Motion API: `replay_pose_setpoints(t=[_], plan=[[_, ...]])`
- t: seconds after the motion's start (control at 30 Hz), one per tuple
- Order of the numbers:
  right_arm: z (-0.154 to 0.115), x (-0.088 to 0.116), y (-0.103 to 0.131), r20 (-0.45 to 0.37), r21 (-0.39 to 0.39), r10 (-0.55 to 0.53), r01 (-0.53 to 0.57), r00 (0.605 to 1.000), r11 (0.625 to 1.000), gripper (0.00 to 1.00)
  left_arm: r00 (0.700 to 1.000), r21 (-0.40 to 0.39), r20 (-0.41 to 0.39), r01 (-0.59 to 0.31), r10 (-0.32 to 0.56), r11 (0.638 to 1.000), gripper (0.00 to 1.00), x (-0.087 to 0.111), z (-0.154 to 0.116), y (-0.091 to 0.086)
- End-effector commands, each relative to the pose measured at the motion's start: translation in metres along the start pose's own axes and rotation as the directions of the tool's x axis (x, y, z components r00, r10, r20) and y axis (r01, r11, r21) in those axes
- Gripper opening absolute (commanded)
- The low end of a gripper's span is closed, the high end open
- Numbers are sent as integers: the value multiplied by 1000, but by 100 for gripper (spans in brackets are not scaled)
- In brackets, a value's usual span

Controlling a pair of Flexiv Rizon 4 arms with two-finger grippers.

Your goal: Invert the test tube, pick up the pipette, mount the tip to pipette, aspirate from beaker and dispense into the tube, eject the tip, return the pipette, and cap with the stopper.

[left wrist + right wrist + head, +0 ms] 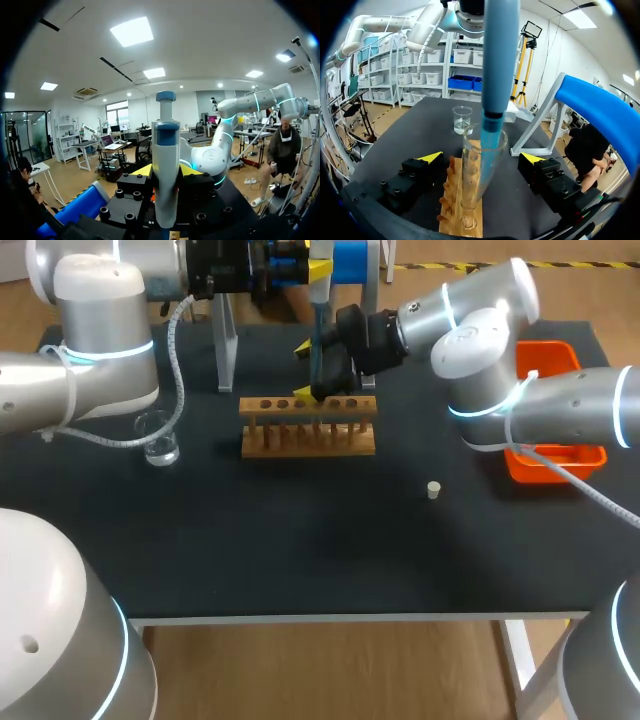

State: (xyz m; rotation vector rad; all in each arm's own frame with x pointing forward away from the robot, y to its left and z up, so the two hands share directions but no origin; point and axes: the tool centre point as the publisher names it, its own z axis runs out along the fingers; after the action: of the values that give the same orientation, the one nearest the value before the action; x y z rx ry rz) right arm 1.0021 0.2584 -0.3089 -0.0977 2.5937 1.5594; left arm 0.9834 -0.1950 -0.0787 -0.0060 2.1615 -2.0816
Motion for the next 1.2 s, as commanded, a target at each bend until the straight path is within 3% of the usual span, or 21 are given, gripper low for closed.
replay_pose_setpoints(t=[0.03, 1.2], plan=[[0, -1, 0, -2, 2, 0, 0, 1000, 1000, 100, 1000, -10, 2, 1, -1, 1000, 0, 1, 1, -4], [0, -1, 0, -2, 2, 0, 0, 1000, 1000, 100, 1000, -39, 5, -10, 10, 999, 0, 0, 3, -31]])
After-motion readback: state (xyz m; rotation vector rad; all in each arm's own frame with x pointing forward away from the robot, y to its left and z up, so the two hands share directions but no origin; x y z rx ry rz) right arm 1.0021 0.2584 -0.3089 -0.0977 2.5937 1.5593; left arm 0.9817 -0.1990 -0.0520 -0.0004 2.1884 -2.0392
